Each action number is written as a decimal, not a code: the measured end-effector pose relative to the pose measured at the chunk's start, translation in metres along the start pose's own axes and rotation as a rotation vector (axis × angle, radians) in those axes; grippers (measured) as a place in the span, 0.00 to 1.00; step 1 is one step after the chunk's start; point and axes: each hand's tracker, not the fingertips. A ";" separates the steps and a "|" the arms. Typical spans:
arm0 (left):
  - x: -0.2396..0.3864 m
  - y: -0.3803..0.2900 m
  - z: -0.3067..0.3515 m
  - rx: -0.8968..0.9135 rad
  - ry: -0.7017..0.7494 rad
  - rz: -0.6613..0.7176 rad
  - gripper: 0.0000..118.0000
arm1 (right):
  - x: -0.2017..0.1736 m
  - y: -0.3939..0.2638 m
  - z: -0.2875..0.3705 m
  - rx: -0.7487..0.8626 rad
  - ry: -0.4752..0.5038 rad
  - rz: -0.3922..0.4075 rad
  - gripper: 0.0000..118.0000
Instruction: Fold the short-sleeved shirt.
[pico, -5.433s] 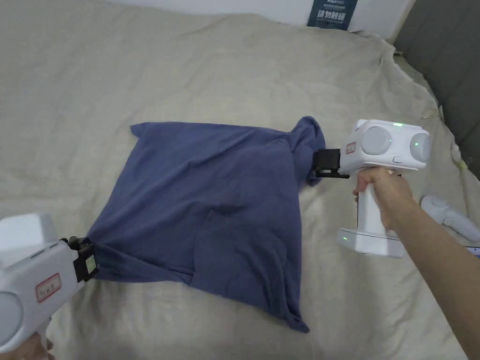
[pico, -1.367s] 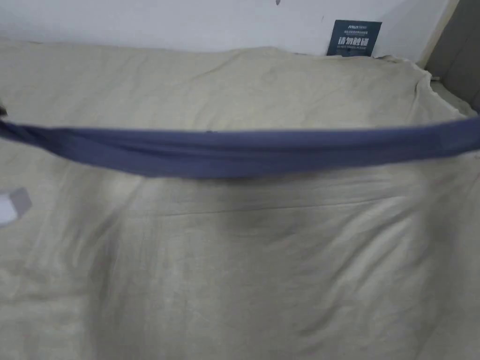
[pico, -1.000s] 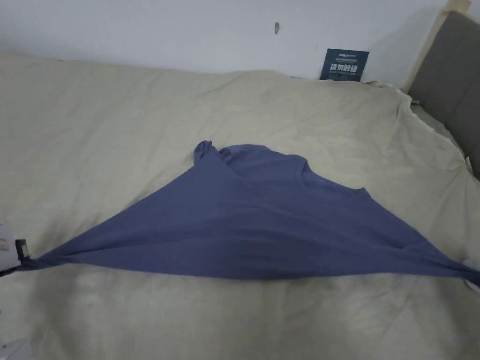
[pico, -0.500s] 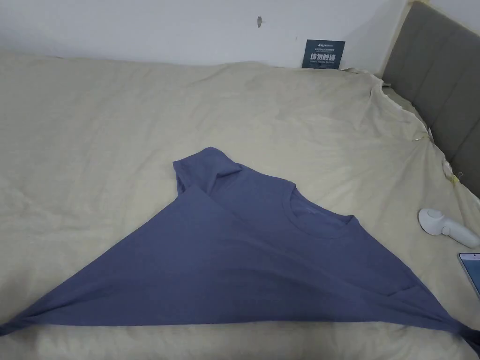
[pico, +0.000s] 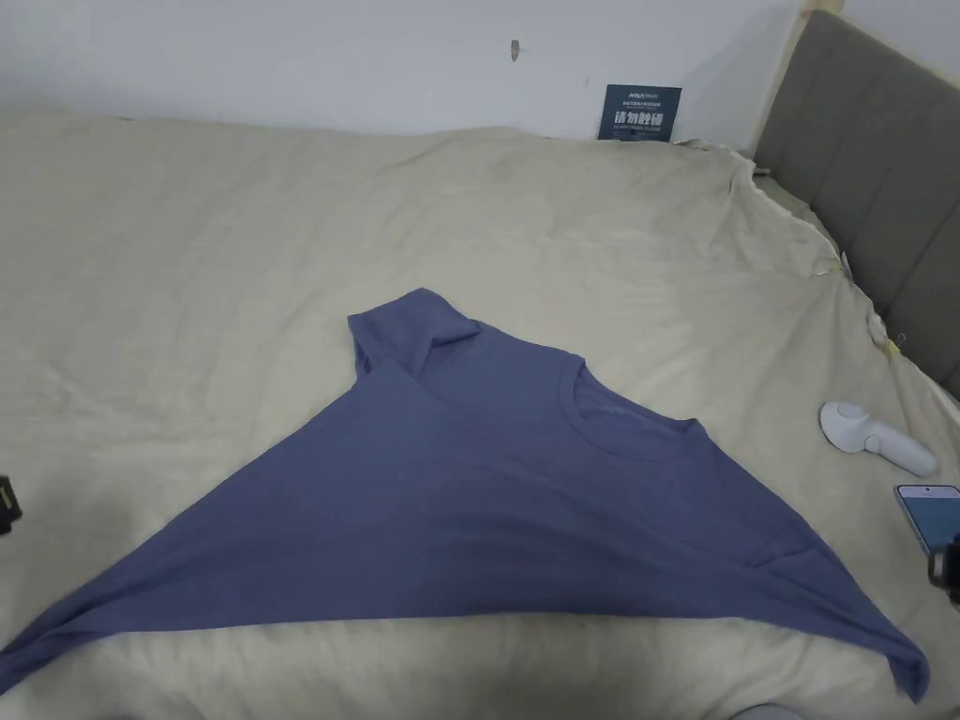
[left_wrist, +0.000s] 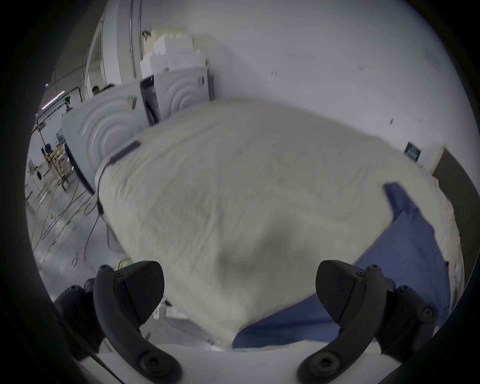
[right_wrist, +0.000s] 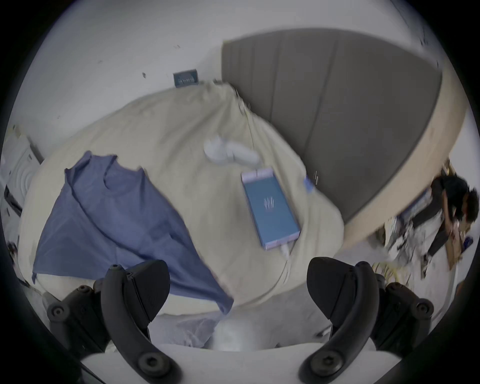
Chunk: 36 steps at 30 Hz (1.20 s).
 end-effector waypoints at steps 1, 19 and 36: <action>0.007 0.007 0.009 0.056 -0.010 -0.017 1.00 | -0.004 0.010 0.010 0.058 -0.003 0.026 0.91; 0.119 -0.028 0.095 0.421 -0.276 -0.083 0.99 | -0.128 0.026 0.078 0.616 0.182 0.009 0.95; 0.126 -0.050 0.108 0.432 -0.353 -0.123 0.00 | -0.161 0.000 0.102 0.621 0.248 -0.035 0.00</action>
